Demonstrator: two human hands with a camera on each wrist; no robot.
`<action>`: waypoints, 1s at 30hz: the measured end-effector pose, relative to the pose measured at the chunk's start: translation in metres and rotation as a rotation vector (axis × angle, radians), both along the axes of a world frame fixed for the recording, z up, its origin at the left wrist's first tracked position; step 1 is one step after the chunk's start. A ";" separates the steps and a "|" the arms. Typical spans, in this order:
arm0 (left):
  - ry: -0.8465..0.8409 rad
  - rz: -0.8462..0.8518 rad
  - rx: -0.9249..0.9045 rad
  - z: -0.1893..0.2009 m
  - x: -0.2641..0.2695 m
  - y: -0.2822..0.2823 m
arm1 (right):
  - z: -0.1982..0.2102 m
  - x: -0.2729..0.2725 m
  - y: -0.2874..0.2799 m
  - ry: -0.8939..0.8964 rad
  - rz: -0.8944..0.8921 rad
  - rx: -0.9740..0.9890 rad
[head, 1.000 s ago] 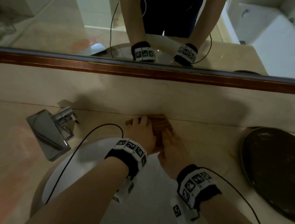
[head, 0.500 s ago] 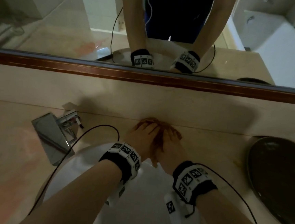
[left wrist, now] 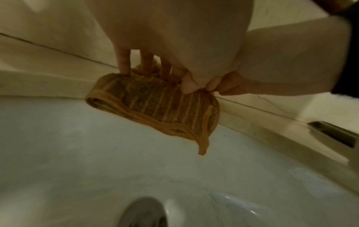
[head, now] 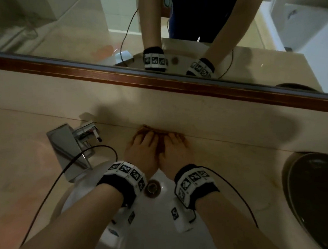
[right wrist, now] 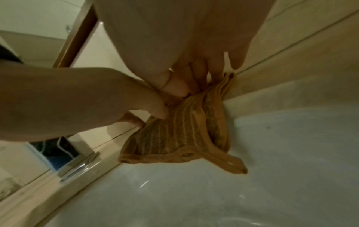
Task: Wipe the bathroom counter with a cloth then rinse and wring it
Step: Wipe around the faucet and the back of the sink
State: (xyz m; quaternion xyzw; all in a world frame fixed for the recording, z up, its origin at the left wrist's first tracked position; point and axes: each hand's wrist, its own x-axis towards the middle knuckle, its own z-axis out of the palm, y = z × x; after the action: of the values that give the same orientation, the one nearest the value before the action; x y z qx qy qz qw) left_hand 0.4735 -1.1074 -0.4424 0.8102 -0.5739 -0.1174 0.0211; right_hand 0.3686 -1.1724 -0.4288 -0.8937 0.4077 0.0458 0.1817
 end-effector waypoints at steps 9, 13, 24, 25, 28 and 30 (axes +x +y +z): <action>0.062 -0.150 0.054 0.003 -0.071 -0.031 | 0.000 -0.072 -0.032 0.029 -0.143 0.004; 0.067 -0.143 0.051 -0.004 -0.052 -0.020 | -0.010 -0.047 -0.020 0.017 -0.150 -0.002; 0.078 0.146 0.121 0.005 0.019 0.075 | -0.024 0.023 0.041 0.212 -0.042 -0.078; 0.069 0.180 0.153 0.004 0.027 0.086 | -0.030 0.027 0.046 0.173 -0.048 -0.111; 0.103 0.224 0.210 -0.001 0.050 0.111 | -0.041 0.052 0.058 0.081 -0.035 -0.169; 0.119 0.185 0.247 -0.001 0.058 0.119 | -0.047 0.073 0.066 0.073 0.016 -0.188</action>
State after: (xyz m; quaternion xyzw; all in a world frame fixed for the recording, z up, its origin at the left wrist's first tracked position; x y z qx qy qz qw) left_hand 0.5315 -0.9881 -0.4437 0.8476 -0.4758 -0.2324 -0.0337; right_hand 0.4420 -1.1061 -0.4757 -0.9077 0.4095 0.0413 0.0818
